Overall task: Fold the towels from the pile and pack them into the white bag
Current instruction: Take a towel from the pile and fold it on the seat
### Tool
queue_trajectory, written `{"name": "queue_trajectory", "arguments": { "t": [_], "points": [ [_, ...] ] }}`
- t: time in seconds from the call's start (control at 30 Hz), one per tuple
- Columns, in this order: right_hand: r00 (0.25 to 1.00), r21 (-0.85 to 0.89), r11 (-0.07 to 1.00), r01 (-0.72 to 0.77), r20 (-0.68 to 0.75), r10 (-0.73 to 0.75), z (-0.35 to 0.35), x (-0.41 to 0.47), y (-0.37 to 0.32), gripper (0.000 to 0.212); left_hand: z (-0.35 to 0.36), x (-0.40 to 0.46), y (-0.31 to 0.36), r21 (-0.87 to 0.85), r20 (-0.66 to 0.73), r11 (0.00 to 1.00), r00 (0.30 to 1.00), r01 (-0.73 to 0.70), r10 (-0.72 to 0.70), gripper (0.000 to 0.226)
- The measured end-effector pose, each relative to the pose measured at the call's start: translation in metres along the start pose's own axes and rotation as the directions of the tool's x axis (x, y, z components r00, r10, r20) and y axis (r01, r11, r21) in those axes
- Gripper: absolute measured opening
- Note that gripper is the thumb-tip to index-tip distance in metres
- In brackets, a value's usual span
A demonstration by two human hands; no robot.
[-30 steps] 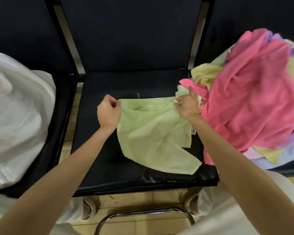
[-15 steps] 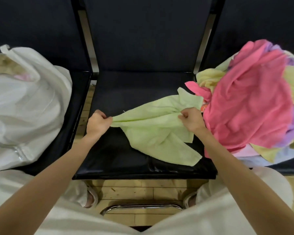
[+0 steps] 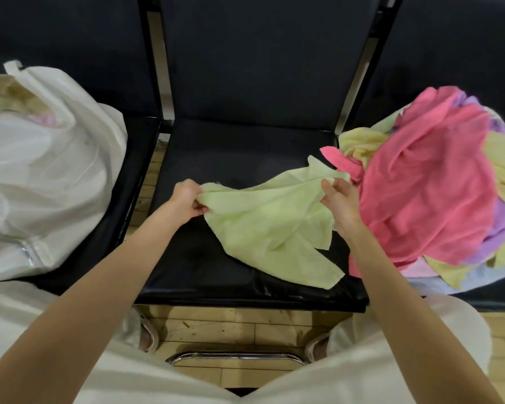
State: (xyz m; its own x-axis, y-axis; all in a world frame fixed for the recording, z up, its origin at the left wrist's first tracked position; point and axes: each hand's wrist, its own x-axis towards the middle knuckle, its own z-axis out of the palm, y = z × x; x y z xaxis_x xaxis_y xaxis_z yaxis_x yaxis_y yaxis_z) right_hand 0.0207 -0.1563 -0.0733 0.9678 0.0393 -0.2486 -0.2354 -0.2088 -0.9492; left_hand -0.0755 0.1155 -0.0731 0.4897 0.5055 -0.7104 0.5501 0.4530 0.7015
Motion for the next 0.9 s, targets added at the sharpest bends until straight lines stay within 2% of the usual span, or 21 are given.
{"name": "queue_trajectory", "arguments": {
  "t": [0.03,0.1,0.23,0.3,0.33,0.37,0.47,0.53,0.6,0.67,0.73,0.8,0.83,0.9],
  "points": [
    [0.999,0.042,0.998,-0.046,0.015,0.046,0.001,0.0,0.0,0.016,0.002,0.001,0.002,-0.054,0.008,0.998,1.0,0.025,-0.025,0.018],
    [0.997,0.023,0.998,-0.065,0.044,0.064,0.003,-0.002,0.0,0.032,0.006,0.0,0.003,0.012,0.018,1.0,0.999,0.029,-0.029,0.017],
    [0.995,-0.063,0.998,0.03,0.093,-0.024,0.01,-0.013,0.001,0.028,0.015,0.003,-0.002,0.289,0.005,0.956,0.999,-0.047,0.047,0.014],
    [0.996,-0.09,0.994,0.063,0.073,-0.056,0.011,-0.016,0.002,0.028,0.014,0.005,-0.001,0.352,-0.031,0.935,0.997,-0.055,0.07,0.021],
    [0.995,-0.106,0.991,0.087,0.061,-0.081,0.011,-0.016,0.003,0.03,0.013,0.005,0.0,0.328,-0.044,0.944,0.997,-0.042,0.06,0.025],
    [0.994,-0.121,0.987,0.106,0.05,-0.1,0.01,-0.017,0.002,0.032,0.01,0.007,0.002,0.234,-0.034,0.972,0.999,-0.002,0.01,0.027],
    [0.992,-0.137,0.982,0.127,0.005,-0.128,0.006,-0.014,0.004,0.034,0.008,-0.003,0.009,-0.152,0.011,0.979,0.99,0.139,-0.139,0.024],
    [0.993,-0.128,0.985,0.116,-0.002,-0.118,0.005,-0.012,0.005,0.031,0.01,-0.012,0.011,-0.267,0.024,0.95,0.986,0.165,-0.164,0.023],
    [0.994,-0.127,0.986,0.111,0.019,-0.109,0.006,-0.01,0.009,0.023,0.014,-0.018,0.009,-0.291,0.06,0.948,0.992,0.125,-0.112,0.019],
    [0.994,-0.133,0.985,0.112,0.024,-0.11,0.006,-0.01,0.016,0.015,0.016,-0.014,0.005,-0.131,0.088,0.991,0.996,0.001,0.011,0.016],
    [0.991,-0.168,0.977,0.132,-0.002,-0.135,0.006,-0.009,0.023,0.011,0.012,-0.005,-0.003,0.127,0.03,0.976,0.984,-0.178,0.176,0.013],
    [0.981,-0.261,0.95,0.174,-0.041,-0.191,0.004,-0.006,0.027,0.016,0.003,0.003,-0.01,0.383,0.001,0.868,0.939,-0.317,0.343,0.012],
    [0.972,-0.32,0.927,0.196,-0.059,-0.226,0.003,-0.004,0.027,0.021,-0.002,0.004,-0.012,0.489,-0.006,0.802,0.919,-0.342,0.395,0.014],
    [0.952,-0.408,0.885,0.224,-0.101,-0.288,-0.002,0.002,0.025,0.028,-0.014,0.006,-0.014,0.594,-0.036,0.745,0.916,-0.302,0.4,0.02]
  ]
}}
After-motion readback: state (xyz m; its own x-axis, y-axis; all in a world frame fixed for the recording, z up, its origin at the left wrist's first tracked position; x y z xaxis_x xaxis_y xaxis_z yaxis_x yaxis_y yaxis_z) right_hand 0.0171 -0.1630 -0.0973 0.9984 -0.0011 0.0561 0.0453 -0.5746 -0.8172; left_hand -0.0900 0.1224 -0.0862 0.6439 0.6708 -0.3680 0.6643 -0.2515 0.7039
